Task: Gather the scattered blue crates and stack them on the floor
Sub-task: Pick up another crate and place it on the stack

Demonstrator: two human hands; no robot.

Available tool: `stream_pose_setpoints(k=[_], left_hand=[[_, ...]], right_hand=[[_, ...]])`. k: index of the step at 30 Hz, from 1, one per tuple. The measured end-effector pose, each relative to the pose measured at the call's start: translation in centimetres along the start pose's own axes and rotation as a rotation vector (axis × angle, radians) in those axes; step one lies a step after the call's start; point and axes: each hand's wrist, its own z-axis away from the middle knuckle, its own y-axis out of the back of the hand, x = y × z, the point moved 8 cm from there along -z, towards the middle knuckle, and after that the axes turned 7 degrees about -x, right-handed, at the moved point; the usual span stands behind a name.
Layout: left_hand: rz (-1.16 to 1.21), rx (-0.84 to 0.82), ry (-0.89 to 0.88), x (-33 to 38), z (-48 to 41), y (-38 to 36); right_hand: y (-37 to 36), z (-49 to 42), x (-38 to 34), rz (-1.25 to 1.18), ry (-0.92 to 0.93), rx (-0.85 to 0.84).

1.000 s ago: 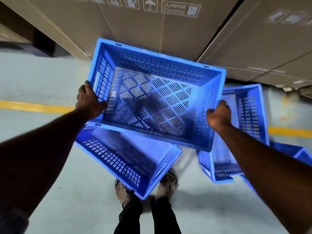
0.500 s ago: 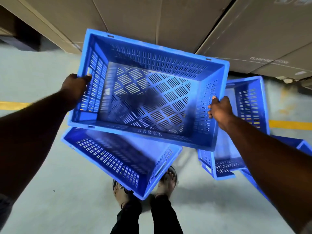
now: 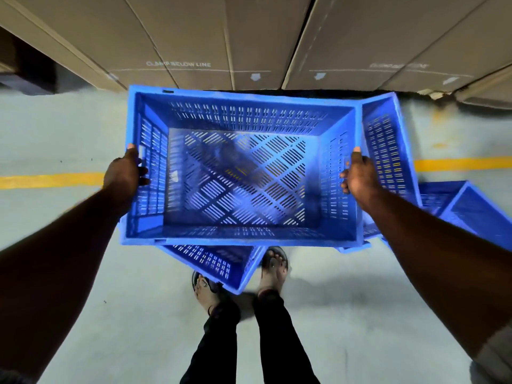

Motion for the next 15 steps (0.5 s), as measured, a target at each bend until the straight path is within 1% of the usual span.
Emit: stream_pose_setpoints(k=[3,6,7,10,15], left_hand=[[0.006,0.049,-0.051,0.2,3.3,-0.5],[-0.083,0.099,-0.099,0.9,7.3,-0.9],[-0.093,0.112,-0.117,1.2,8.7,-0.9],[-0.117,0.135,-0.149,2.3,11.9,-0.3],[-0.175,0.082,-0.244,3.2,18.5,-1.6]], right_hand=[[2.7,1.2,1.0,0.006,-0.016,0.041],[6.2,-0.8,4.7,0.005,-0.005,0.091],[7.1,-0.2,5.1,0.006,0.000,0.100],[9.4,4.6,3.7,-0.022,0.042,0.119],[14.8,13.1,4.1,-0.028,0.038,0.206]])
